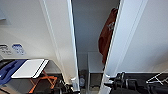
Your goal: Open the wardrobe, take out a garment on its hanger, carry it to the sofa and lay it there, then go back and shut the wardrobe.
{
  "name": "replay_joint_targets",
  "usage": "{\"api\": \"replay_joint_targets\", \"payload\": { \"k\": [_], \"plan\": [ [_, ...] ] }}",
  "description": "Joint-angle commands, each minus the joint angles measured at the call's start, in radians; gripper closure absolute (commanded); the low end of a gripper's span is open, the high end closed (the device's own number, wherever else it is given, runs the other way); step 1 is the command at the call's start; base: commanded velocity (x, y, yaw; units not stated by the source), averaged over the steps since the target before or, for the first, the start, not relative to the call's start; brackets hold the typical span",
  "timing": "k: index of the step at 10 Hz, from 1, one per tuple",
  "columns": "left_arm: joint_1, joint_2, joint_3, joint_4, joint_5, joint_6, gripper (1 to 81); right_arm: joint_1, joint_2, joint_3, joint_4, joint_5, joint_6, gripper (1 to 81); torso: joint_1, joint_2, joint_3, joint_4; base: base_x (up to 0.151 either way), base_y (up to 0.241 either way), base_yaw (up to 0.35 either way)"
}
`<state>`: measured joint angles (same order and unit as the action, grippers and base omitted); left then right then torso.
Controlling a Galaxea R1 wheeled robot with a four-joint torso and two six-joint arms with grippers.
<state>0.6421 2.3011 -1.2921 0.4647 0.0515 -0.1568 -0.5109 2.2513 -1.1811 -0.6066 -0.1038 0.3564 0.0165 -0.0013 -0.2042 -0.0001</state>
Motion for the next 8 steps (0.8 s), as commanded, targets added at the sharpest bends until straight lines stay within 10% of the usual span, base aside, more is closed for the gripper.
{"api": "replay_joint_targets", "payload": {
  "k": [1,8],
  "plan": [
    [-0.002,0.088,0.381,-0.023,-0.01,-0.026,1.0,-0.056,0.021,0.281,-0.027,-0.059,0.047,1.0,0.0,0.0,0.0,0.0,0.0,0.0,0.0],
    [0.041,-0.02,0.481,0.017,-0.012,-0.026,1.0,-0.133,-0.147,0.361,-0.09,-0.039,0.047,1.0,0.001,0.0,0.001,0.0,0.0,0.0,0.0]
  ]
}}
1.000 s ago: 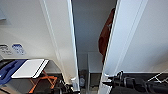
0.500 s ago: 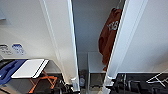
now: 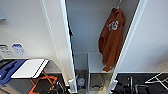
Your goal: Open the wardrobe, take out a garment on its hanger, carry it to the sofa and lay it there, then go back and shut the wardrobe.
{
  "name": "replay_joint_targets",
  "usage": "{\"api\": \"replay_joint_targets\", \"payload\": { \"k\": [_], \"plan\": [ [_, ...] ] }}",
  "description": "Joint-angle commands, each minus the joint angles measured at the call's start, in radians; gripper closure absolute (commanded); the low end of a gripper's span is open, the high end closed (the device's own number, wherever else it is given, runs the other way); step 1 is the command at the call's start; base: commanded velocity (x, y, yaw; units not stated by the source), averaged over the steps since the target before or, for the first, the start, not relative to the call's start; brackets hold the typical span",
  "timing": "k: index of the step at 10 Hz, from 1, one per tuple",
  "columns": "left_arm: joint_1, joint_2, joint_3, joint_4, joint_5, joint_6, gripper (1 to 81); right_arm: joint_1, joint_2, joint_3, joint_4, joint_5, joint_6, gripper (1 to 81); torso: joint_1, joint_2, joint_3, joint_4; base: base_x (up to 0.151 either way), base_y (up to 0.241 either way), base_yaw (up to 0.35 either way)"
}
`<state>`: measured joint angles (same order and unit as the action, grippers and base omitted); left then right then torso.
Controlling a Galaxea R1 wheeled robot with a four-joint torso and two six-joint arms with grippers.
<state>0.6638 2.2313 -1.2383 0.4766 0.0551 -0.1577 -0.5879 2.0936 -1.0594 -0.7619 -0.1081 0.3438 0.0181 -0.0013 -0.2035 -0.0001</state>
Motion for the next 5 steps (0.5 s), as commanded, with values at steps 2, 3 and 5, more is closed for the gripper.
{"api": "replay_joint_targets", "payload": {
  "k": [2,3,5],
  "plan": [
    [0.05,0.018,0.451,0.031,-0.017,-0.025,1.0,-0.06,-0.025,0.243,0.065,-0.012,0.06,1.0,0.0,0.0,0.0,0.0,0.0,0.0,0.0],
    [0.064,0.004,0.459,0.04,-0.017,-0.025,1.0,-0.065,-0.039,0.245,0.065,-0.01,0.06,1.0,0.0,0.0,0.0,0.0,0.0,0.0,0.0],
    [0.096,-0.014,0.457,0.066,-0.053,-0.023,1.0,-0.071,-0.054,0.257,0.064,-0.01,0.058,1.0,0.0,0.0,0.0,0.0,0.0,0.0,0.0]
  ]
}}
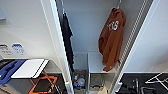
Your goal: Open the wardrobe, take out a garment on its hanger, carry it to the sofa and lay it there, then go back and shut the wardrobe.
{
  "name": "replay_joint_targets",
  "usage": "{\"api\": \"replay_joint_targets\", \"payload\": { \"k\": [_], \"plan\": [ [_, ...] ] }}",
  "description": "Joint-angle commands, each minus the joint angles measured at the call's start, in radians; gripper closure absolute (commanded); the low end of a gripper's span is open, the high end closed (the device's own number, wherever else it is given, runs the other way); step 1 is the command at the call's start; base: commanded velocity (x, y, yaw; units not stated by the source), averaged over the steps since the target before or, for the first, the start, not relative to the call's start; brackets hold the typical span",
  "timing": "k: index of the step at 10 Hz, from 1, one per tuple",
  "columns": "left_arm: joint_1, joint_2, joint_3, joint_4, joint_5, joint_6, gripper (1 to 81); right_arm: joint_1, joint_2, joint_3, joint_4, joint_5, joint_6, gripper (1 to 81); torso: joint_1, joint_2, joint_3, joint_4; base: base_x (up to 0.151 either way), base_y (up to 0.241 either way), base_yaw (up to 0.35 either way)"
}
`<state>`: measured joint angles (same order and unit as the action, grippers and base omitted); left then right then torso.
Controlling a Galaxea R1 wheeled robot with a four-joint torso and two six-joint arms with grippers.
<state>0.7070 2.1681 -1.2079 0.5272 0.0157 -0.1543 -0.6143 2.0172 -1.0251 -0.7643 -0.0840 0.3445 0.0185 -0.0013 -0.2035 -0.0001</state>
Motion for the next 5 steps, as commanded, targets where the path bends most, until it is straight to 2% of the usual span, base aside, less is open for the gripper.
{"api": "replay_joint_targets", "payload": {
  "k": [1,5],
  "plan": [
    [0.062,0.047,0.43,0.025,-0.02,-0.028,1.0,-0.054,0.014,0.231,0.059,-0.034,0.057,1.0,0.0,0.0,0.0,0.0,0.0,0.0,0.0],
    [0.078,0.06,0.442,0.025,-0.049,-0.027,1.0,-0.072,0.01,0.264,0.028,-0.034,0.059,1.0,0.001,0.0,0.0,0.0,0.0,0.0,0.0]
  ]
}}
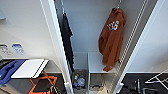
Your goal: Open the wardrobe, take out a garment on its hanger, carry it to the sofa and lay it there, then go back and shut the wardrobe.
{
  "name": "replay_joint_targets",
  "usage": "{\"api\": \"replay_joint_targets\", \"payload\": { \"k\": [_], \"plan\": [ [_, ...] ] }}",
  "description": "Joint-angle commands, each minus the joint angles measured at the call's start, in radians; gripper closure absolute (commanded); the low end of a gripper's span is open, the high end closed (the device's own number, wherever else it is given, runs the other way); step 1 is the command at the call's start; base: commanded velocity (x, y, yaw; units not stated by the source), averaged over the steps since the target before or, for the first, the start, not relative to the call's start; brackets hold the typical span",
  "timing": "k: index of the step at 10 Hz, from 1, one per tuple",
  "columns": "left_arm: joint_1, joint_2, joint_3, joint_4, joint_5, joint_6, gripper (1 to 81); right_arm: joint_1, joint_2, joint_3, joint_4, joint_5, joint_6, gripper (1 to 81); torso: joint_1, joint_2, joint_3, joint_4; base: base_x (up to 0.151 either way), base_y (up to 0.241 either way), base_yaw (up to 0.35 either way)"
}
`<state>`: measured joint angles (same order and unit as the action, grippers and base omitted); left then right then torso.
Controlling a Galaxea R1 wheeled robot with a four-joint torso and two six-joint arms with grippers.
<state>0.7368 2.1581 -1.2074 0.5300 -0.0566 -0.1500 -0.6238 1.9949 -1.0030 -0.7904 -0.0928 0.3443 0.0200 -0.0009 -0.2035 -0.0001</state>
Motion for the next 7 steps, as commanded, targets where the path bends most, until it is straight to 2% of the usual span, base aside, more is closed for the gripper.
{"api": "replay_joint_targets", "payload": {
  "k": [1,7],
  "plan": [
    [0.048,0.059,0.445,0.03,0.023,-0.031,1.0,-0.063,0.023,0.242,0.053,-0.025,0.059,1.0,0.0,0.0,0.0,0.0,0.0,0.0,0.0],
    [0.072,-0.102,0.529,0.053,0.021,-0.029,1.0,-0.063,-0.052,0.227,0.056,0.004,0.061,1.0,0.001,0.001,0.0,0.0,0.0,0.0,0.0]
  ]
}}
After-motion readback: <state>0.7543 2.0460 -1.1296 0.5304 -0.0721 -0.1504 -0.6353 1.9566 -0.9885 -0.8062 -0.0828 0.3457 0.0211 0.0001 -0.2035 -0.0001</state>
